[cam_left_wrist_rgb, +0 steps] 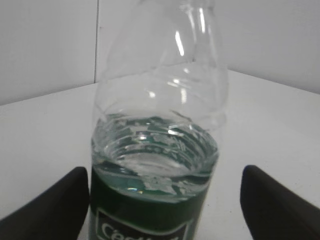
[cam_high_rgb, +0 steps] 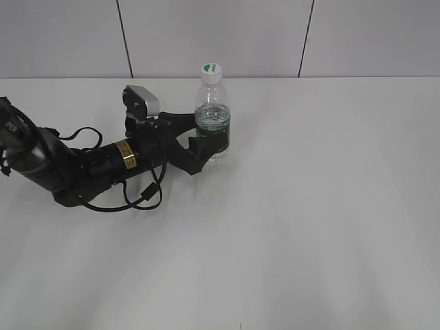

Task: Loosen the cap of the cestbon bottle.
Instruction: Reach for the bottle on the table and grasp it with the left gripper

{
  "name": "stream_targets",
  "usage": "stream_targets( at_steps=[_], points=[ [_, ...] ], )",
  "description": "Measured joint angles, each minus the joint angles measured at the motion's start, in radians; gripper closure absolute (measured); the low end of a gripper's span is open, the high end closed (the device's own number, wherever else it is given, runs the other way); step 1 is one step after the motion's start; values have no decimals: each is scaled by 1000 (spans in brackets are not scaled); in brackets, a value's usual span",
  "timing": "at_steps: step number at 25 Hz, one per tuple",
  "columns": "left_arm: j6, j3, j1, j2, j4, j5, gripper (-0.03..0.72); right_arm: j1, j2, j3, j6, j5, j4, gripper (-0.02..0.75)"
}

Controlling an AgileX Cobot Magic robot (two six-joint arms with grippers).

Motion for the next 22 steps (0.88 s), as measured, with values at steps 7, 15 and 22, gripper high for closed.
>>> stream_targets(
  at_steps=[7,15,22],
  points=[
    [-6,-59,-13,9,6,1,129,0,0,0,0,0,0,190],
    [-45,-117,-25,40,23,10,130,0,0,0,0,0,0,190],
    [-57,-142,-35,57,25,20,130,0,0,0,0,0,0,190]
  ],
)
